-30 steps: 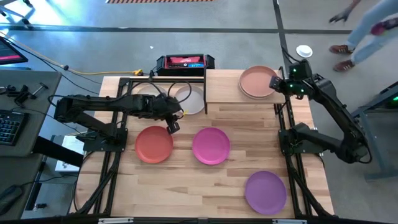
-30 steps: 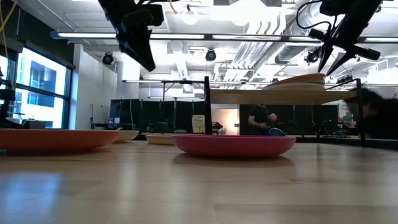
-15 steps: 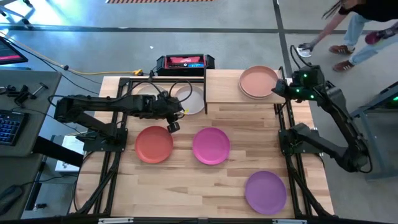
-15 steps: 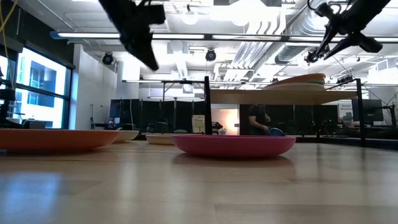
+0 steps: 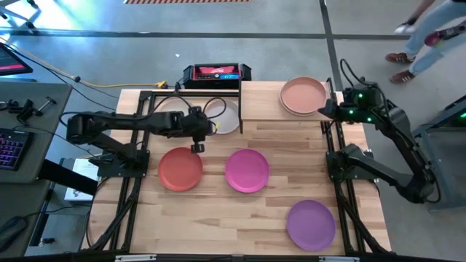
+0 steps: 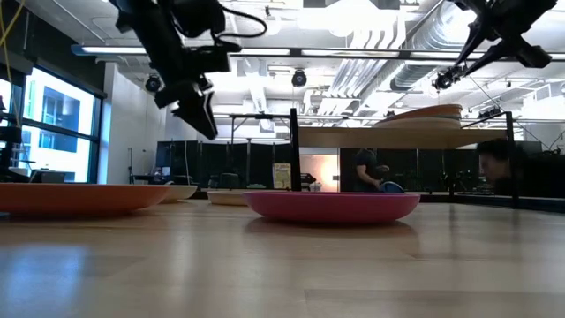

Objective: Place and stack plates onto a shelf
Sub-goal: Stack the light brown plate on top of the brown plate on the shelf

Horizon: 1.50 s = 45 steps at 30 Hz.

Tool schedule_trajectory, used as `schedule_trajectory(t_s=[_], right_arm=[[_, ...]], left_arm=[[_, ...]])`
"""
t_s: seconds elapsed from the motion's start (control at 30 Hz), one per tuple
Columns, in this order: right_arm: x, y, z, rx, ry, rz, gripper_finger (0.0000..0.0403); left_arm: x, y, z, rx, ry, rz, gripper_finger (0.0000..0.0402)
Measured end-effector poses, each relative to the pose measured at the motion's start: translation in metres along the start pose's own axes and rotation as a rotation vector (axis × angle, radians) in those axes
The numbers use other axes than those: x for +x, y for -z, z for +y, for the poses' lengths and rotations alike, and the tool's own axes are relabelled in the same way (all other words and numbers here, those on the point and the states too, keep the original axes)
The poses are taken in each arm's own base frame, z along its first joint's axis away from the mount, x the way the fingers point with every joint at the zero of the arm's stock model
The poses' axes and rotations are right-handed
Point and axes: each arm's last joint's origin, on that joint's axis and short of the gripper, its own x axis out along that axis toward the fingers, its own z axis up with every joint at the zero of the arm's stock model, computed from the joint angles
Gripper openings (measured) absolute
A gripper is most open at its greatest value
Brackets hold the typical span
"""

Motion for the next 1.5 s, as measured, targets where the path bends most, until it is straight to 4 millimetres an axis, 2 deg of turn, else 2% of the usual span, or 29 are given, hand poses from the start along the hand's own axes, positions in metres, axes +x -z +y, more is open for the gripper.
schedule_trajectory(t_s=[0.33,0.73,1.1,1.5], right_arm=[[0.001,0.005,0.000,-0.018,0.042,0.018,0.0087],[0.001,0.005,0.000,-0.020,0.044,0.018,0.0087],[0.001,0.005,0.000,-0.009,0.044,0.018,0.0087],[0.001,0.005,0.000,-0.007,0.044,0.018,0.0087]], left_arm=[[0.052,0.001,-0.001,0.094,0.019,0.073,0.0117],[0.094,0.009,-0.015,0.196,0.031,0.179,0.0117],[0.114,0.013,-0.014,0.200,0.008,0.202,0.0117],[0.117,0.015,-0.008,0.197,0.035,0.183,0.0117]])
